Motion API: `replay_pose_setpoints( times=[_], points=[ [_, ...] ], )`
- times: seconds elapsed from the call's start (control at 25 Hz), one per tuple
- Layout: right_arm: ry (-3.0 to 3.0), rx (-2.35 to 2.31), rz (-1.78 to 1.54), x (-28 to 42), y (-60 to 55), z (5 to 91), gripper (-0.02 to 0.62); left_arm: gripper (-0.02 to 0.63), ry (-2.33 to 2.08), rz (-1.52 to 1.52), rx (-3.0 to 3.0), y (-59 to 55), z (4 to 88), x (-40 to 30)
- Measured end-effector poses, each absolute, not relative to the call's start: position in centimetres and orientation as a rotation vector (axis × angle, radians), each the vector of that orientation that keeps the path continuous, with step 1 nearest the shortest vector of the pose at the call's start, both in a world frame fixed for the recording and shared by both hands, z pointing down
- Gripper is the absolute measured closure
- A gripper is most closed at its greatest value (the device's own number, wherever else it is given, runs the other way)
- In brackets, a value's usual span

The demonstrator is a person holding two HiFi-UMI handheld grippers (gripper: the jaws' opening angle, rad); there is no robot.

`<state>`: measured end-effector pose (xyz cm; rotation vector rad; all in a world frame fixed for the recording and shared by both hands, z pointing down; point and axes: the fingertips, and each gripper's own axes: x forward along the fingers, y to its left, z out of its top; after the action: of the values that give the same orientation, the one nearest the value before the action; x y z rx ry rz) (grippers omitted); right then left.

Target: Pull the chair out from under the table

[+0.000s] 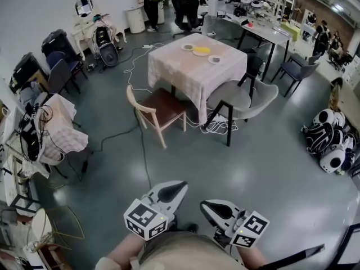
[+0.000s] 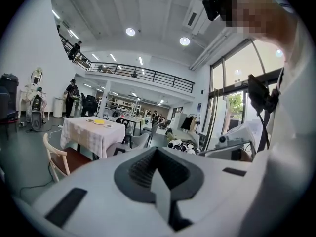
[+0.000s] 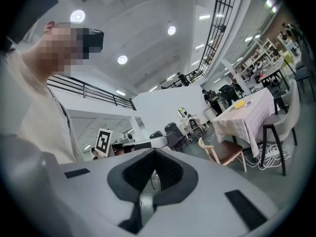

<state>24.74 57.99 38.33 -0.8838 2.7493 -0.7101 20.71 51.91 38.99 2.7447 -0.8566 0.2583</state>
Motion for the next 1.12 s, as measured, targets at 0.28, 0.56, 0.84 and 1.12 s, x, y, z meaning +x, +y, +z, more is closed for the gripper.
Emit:
replay_pose_setpoints(
  times=[0.28,0.56,0.84,1.12],
  points=[
    [2.7,-0.924,-0.796,22.8,53.7,38.5,0.584,0.6,-0.814,0.218,2.761,47.4,38.5,18.8],
    [2.715,-0.983,-0.816,18.7,48.1,38.8,0.584,0.6,-0.801,0.174,2.761,41.6,38.3,14.2],
    [2.742,-0.993,-0.831,14.3,43.6,38.7,0.584,0.6,-0.793,0.137,2.784,37.7,37.8,9.7],
    [2.802,-0.933,-0.85,10.5,40.4,38.7,0.584,0.6,-0.884,0.112,2.723,35.2,38.5,4.6]
  ],
)
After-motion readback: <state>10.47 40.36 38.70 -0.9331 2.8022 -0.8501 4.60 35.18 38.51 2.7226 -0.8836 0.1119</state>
